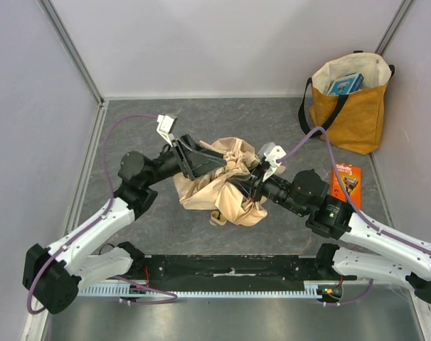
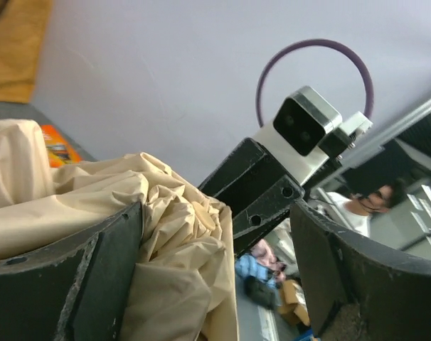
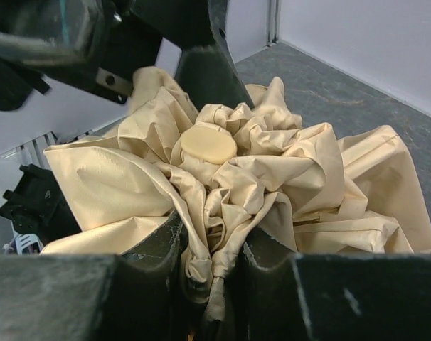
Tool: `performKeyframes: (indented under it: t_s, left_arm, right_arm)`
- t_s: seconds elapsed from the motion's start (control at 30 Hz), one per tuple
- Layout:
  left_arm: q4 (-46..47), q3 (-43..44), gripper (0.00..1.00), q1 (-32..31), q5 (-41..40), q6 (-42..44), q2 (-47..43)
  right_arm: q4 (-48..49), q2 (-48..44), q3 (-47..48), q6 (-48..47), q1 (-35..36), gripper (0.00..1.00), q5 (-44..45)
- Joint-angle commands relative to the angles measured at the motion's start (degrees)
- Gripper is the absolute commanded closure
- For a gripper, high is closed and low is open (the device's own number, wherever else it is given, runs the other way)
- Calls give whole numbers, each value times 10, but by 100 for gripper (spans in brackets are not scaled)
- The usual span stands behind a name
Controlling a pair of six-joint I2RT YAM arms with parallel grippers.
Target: Put away the umbrella
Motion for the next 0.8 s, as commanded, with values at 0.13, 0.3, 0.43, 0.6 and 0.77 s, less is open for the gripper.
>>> performKeyframes:
  t_s: [0.13, 0.3, 0.43, 0.6, 0.77]
  left_arm:
    - [-429, 146, 7, 38, -102, 257, -107]
    - [-541, 163, 6, 38, -184, 320, -150]
    - [-574, 148, 18, 38, -187, 353, -187]
    - [-594, 151, 25, 36, -45, 389, -193]
    - [-650, 152, 19, 38, -31, 409, -166]
  right_arm:
    - [1, -51, 17, 2, -1, 100, 71]
    - [-22, -70, 17, -3, -1, 100, 116]
    - [-36, -68, 30, -4, -1, 100, 136]
    - [-56, -66, 41, 2, -2, 100, 155]
    - [-56, -68, 46, 3, -1, 100, 152]
